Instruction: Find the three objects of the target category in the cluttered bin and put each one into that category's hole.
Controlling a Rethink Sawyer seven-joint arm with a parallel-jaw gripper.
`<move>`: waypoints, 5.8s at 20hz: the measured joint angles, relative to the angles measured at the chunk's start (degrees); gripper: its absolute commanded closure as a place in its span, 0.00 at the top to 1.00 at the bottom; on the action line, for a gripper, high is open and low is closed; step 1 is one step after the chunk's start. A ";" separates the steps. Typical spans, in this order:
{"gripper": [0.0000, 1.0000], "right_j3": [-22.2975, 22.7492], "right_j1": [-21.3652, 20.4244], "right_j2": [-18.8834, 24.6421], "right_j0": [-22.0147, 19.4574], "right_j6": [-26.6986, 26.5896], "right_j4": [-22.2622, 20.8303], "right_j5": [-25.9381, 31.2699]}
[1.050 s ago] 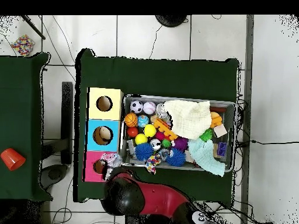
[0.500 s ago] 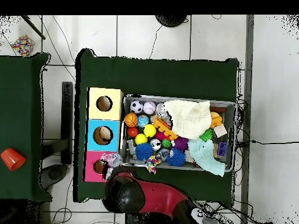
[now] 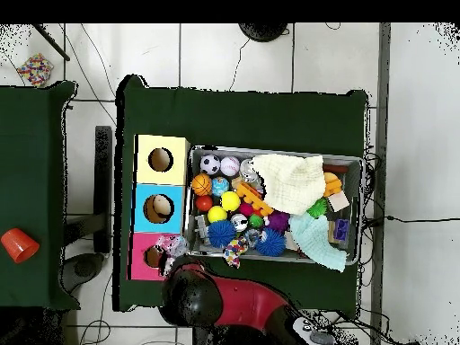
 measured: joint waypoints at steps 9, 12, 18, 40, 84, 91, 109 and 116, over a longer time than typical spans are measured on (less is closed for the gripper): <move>1.00 -0.58 0.00 -1.00 1.05 0.00 -1.02 0.00; 1.00 -0.65 -0.01 -1.09 1.14 0.00 -1.15 0.00; 0.00 -0.73 -0.11 -1.38 1.51 0.00 -1.22 0.01; 0.00 -0.89 -0.23 -1.53 1.60 0.00 -2.33 0.01; 0.00 -1.06 -1.50 4.02 -4.79 0.00 -1.87 -0.02; 0.00 -1.12 5.39 3.97 -7.33 0.00 -2.47 -0.46; 0.00 -1.00 11.49 2.96 -9.17 0.00 -4.86 -7.98; 0.00 -0.61 11.51 2.97 -9.55 0.00 -5.66 -10.20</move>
